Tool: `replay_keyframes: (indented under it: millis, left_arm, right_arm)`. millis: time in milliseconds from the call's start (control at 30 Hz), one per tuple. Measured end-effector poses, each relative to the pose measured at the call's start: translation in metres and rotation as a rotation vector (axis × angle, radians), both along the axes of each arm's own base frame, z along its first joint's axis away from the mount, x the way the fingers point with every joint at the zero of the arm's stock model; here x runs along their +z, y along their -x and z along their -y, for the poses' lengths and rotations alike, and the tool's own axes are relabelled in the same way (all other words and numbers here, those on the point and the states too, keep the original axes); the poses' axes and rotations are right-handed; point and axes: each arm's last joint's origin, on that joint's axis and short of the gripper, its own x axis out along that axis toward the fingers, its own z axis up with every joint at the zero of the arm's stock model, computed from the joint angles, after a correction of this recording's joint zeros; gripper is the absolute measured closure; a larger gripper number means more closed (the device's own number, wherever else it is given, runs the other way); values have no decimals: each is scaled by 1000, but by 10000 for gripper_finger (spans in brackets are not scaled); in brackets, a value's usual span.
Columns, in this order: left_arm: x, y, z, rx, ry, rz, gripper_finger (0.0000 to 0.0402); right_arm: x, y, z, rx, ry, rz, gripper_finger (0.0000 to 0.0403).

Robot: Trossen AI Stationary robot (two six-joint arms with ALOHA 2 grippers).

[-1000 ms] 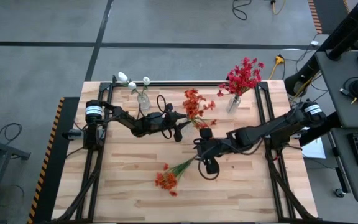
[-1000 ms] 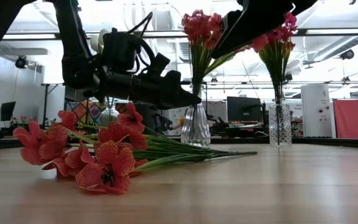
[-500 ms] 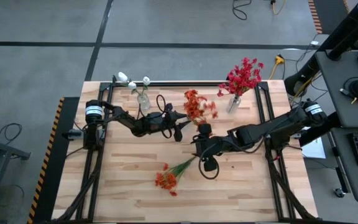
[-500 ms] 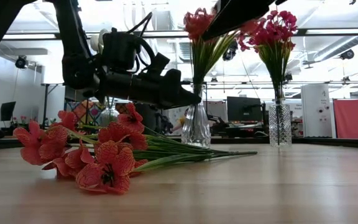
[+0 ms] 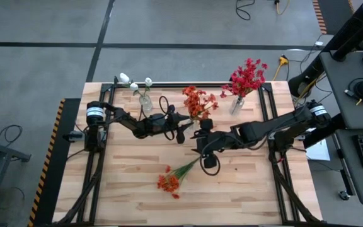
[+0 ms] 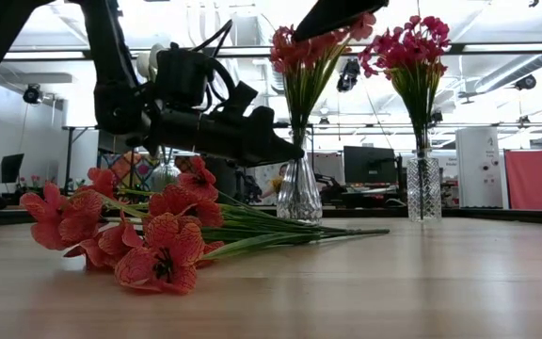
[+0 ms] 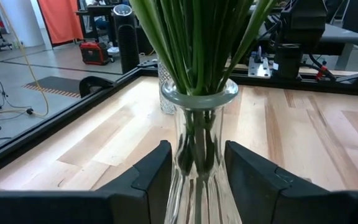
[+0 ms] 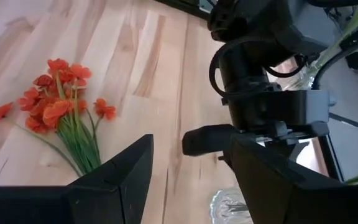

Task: Sort flowers into vase by color
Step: Put the orange flowers into the bottom transparent vase

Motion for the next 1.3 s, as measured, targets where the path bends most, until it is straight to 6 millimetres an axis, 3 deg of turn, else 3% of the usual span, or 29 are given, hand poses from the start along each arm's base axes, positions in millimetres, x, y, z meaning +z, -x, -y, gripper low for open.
replay_keyframes:
  millis: [333, 633, 1033, 1300]
  left_arm:
    - [1, 3, 0, 0, 3, -12, 217]
    - [13, 10, 2, -8, -4, -165, 171]
    - [31, 20, 9, -28, -10, -253, 166]
    - [54, 33, 34, -28, -64, -338, 166]
  right_arm:
    - [23, 2, 2, -61, 8, -21, 197]
    - [41, 6, 0, -42, 24, -33, 197]
    - [71, 12, -11, -16, 4, -6, 197]
    - [90, 22, -27, 27, -20, 9, 197]
